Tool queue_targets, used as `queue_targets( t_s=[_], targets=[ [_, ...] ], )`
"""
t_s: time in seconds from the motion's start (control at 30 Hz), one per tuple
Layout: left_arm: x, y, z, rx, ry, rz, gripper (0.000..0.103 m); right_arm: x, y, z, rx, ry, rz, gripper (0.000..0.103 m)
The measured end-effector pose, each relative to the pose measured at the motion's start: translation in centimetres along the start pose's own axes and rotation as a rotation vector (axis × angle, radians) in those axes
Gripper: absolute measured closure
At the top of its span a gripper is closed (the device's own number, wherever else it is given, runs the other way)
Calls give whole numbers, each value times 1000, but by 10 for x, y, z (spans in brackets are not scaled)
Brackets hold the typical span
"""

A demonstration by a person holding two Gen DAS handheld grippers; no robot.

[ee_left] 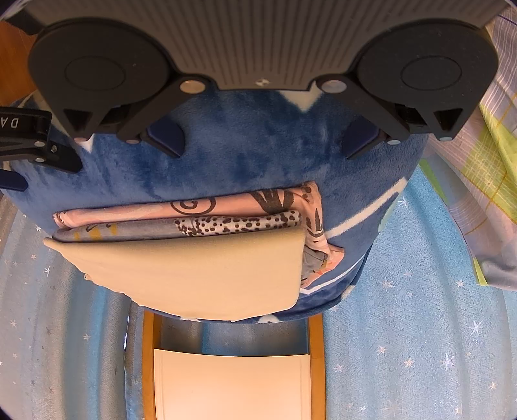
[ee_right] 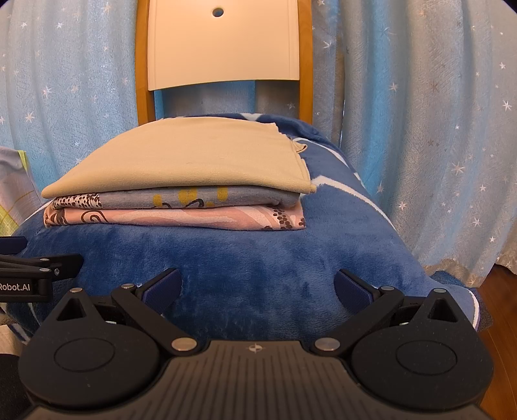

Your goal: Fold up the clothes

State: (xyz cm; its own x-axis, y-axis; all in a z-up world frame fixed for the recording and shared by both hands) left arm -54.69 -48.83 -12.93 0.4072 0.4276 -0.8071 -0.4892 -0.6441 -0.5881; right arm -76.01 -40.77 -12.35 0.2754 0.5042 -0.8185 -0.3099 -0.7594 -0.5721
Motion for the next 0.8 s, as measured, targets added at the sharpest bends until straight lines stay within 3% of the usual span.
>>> queue_targets(
  t_s=[0.8],
  targets=[
    [0,-1,1,-12,2,-8,0,-1,2,2,-8,-1,-5,0]
  ],
)
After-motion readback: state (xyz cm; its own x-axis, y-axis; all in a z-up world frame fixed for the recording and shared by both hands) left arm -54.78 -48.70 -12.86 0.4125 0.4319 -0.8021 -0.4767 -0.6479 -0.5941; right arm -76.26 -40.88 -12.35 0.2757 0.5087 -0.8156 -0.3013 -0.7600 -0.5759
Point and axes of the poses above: each gripper's, at about its wrist camera, not at the fingertips, and y roughly the way its jaws point, z to its right, x to its underside, the point moved 6 cm from there along y, roughly the way its jaws point, and after that the axes turned 2 degrees about -x, right-handed, at the moved point
